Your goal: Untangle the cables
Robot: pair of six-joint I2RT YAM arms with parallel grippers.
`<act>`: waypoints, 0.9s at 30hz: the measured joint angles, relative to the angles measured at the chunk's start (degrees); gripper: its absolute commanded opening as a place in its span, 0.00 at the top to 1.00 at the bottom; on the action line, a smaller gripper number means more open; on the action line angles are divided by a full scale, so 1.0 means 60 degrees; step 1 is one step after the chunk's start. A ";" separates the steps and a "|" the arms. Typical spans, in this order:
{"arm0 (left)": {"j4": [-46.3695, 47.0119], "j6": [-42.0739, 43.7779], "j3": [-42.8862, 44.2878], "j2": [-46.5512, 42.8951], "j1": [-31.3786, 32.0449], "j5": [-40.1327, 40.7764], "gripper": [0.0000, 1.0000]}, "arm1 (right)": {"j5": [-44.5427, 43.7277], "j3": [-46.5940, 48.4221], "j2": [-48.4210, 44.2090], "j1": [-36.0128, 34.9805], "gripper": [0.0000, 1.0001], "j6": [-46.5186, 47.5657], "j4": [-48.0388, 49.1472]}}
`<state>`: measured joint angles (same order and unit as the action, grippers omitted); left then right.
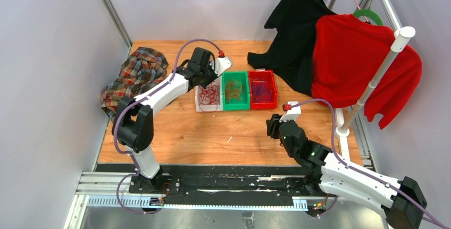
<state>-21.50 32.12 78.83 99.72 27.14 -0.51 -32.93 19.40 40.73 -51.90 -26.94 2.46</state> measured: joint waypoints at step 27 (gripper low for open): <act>0.0503 -0.2994 -0.2616 -0.4976 -0.3708 -0.2036 0.02 | -0.2973 0.1548 0.0364 0.3945 0.28 0.1446 -0.0634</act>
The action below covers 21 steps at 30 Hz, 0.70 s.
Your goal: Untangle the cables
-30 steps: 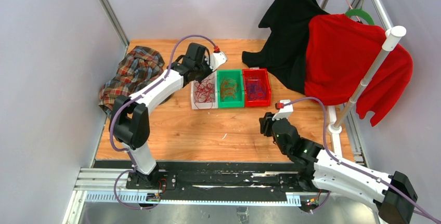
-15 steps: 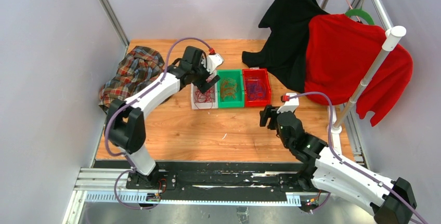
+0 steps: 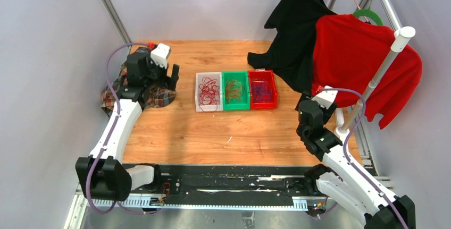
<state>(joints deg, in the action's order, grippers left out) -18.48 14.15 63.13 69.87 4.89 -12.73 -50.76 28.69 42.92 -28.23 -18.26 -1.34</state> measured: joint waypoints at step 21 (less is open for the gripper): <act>1.1591 -0.1231 -0.9482 0.0251 -0.0543 0.0514 0.02 | 0.1308 -0.3177 0.3421 0.2856 0.27 0.2630 0.6692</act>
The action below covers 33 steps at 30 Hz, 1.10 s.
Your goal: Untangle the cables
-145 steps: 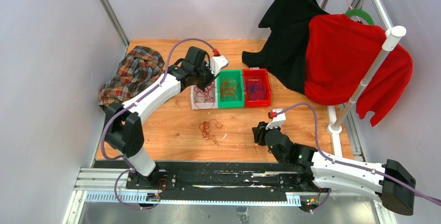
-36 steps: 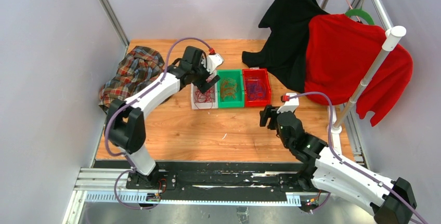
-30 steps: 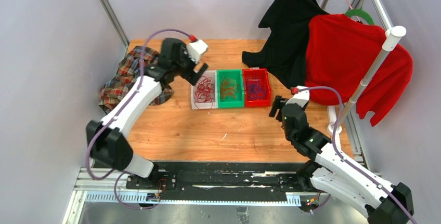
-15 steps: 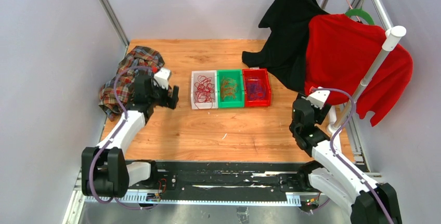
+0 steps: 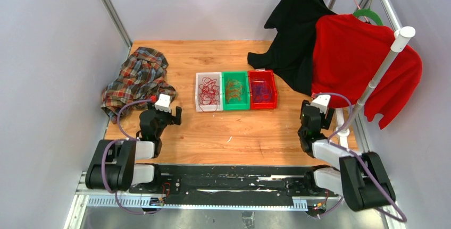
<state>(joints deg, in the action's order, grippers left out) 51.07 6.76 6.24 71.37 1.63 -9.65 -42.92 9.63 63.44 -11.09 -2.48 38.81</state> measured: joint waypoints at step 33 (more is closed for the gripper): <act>0.1439 -0.0667 0.0834 0.1115 0.0000 0.1654 0.02 | 0.3486 0.0248 0.3107 0.0801 0.24 0.1308 0.3909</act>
<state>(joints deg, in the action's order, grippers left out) 59.70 2.76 11.25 78.06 1.63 0.27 -22.00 11.11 82.08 -6.28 5.37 62.26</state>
